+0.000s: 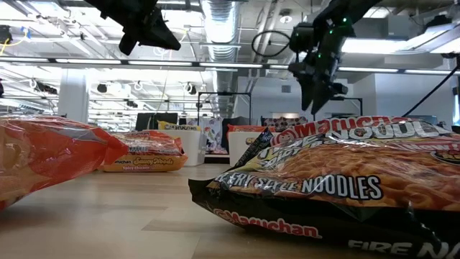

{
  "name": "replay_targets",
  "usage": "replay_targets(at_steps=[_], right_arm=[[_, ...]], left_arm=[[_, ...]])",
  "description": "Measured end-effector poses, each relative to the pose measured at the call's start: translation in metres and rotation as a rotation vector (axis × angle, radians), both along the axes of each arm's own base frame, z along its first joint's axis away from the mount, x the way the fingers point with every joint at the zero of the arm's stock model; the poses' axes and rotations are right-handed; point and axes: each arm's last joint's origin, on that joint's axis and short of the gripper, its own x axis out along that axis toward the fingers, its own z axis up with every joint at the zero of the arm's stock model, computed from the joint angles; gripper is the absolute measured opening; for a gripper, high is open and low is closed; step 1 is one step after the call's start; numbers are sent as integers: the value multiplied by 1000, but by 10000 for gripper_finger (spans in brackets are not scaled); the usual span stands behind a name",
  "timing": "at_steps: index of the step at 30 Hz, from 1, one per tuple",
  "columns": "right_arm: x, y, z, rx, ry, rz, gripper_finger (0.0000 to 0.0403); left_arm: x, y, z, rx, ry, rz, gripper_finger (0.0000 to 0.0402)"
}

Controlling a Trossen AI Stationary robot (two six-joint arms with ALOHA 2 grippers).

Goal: Sort Maruchan noodles
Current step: Put the orange noodle pack into the middle white bin

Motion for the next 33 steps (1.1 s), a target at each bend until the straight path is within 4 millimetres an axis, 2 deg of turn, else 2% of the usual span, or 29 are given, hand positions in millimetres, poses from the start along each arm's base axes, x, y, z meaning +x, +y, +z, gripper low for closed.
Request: replay_targets(at_steps=[6, 14, 18, 26, 33], right_arm=[[8, 20, 10, 46, -77, 98, 191], [23, 45, 10, 100, -121, 221, 191], [33, 59, 11, 102, -140, 262, 191], [50, 85, 15, 76, -197, 365, 191], [70, 111, 23, 16, -320, 471, 191]], left_arm=[[1, 6, 0, -78, -26, -95, 4], [2, 11, 2, -231, -124, -179, 49], [-1, 9, 5, -286, -159, -216, 54], [-24, 5, 26, -264, -271, -239, 55], [-46, 2, 40, -219, -345, -255, 55]])
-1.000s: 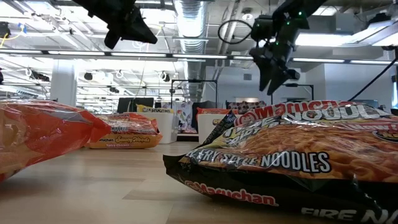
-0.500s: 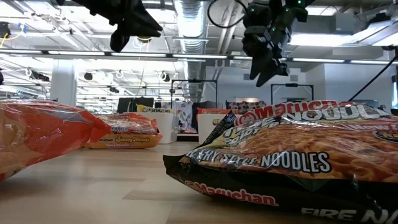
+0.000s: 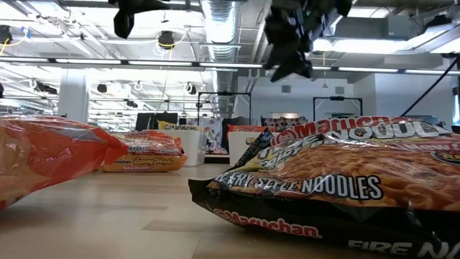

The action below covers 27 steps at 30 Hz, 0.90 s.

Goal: Sort Maruchan noodles
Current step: Put the orange noodle pack into the middle white bin

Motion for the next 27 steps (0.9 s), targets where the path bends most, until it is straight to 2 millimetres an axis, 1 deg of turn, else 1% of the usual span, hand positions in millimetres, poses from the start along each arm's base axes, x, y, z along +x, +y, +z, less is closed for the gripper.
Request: replay_targets(at_steps=[5, 12, 16, 21, 27], right_arm=[[13, 24, 7, 39, -98, 15, 198], [28, 56, 21, 151, -264, -2, 238], [38, 76, 28, 203, -372, 31, 245], [56, 106, 22, 291, -456, 76, 245], [83, 145, -2, 369, -531, 149, 244]], left_arm=[[-7, -1, 2, 21, 4, -9, 55], [-16, -5, -3, -16, 63, -83, 55], [-21, -7, -4, -23, 80, -114, 55], [-26, -7, -3, -3, 74, -116, 55], [-27, -8, -6, 2, 107, -136, 55]])
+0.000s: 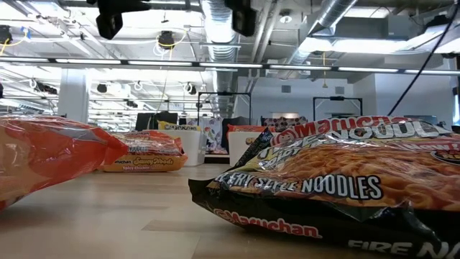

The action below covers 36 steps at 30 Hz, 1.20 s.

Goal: Sort Maruchan noodles
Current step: Put the orange noodle pack into the middle white bin

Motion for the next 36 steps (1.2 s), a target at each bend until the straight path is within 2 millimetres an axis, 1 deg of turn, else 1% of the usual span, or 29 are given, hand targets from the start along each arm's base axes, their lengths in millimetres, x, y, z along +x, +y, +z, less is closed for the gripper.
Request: replay_targets(at_steps=[3, 8, 11, 13, 15, 20, 22, 25, 27, 32, 36], right_arm=[[10, 14, -14, 22, -22, 26, 244], [24, 32, -39, 49, -46, 54, 244], [30, 40, -57, 48, -3, 58, 244], [36, 46, -69, 41, 17, 57, 244], [42, 52, -78, 36, 41, 66, 244], [65, 64, -91, 23, 35, 82, 244], [71, 66, -95, 6, 69, 83, 244], [79, 67, -94, -31, 97, 88, 244], [80, 66, -95, -58, 154, 91, 244], [78, 65, -98, -111, 224, 76, 244], [78, 65, -99, -115, 232, 73, 244]], left_arm=[[0, -1, -3, -1, 27, -22, 55], [0, -1, -7, -9, 67, -30, 55], [-1, -1, -8, -14, 84, -29, 55], [-1, -1, -8, -26, 86, -27, 55], [-1, -1, -9, -30, 91, -27, 55], [-1, -1, -10, -33, 100, -26, 55], [-1, -1, -10, -42, 99, -24, 55], [-1, -1, -11, -50, 104, -22, 55], [-2, -1, -11, -51, 110, -22, 55], [-2, -1, -13, -55, 127, -19, 55], [-2, -1, -13, -56, 133, -19, 55]])
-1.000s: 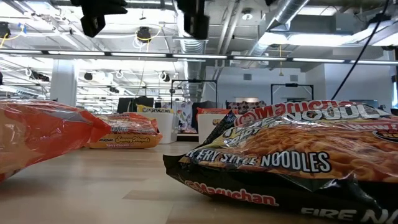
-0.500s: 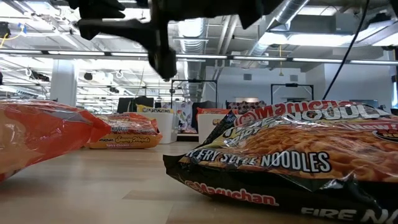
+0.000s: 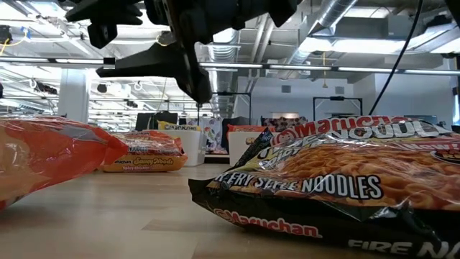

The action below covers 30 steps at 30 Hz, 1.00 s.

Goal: Sort Maruchan noodles
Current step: Put the orange noodle pack into the middle white bin

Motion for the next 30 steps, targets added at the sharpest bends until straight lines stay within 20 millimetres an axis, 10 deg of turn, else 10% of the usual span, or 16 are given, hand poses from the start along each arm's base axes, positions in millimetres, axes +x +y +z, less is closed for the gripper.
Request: replay_targets(at_steps=[30], right_arm=[[-8, 24, -29, -102, 100, -97, 244]], left_arm=[[-1, 0, -3, 2, 31, 20, 54]])
